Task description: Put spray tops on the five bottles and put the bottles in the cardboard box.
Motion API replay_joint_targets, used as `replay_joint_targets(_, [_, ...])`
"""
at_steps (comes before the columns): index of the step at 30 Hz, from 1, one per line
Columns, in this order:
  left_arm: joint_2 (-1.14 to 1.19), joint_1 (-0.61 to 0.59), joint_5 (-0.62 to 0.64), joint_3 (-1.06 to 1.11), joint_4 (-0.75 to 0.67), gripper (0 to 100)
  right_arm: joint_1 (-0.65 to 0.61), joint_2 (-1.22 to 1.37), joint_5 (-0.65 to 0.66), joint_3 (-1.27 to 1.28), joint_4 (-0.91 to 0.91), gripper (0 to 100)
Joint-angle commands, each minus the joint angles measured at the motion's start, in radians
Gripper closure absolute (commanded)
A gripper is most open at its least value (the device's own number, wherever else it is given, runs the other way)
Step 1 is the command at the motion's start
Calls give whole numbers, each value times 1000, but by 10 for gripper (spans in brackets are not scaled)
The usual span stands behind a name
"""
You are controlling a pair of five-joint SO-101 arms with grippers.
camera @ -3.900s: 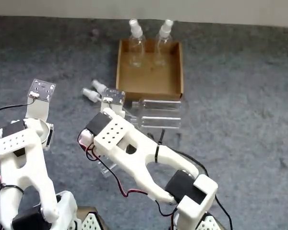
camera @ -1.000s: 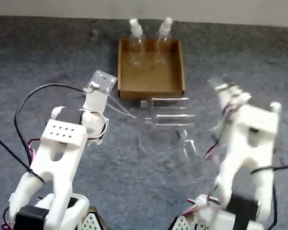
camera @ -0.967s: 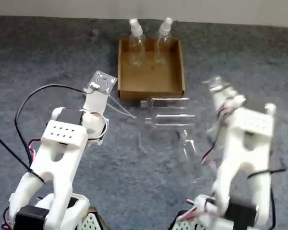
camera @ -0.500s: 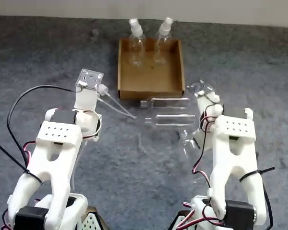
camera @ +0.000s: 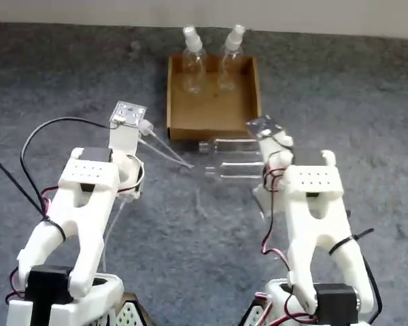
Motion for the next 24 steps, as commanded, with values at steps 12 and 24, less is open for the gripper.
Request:
replay_joint_targets(12, [-1,-61,3,-44,-23,986,-111,105,-112,108,-136,666])
replay_joint_targets(24, [4,-54,8,-47,-110,986,-48,148,-41,133,-248,968])
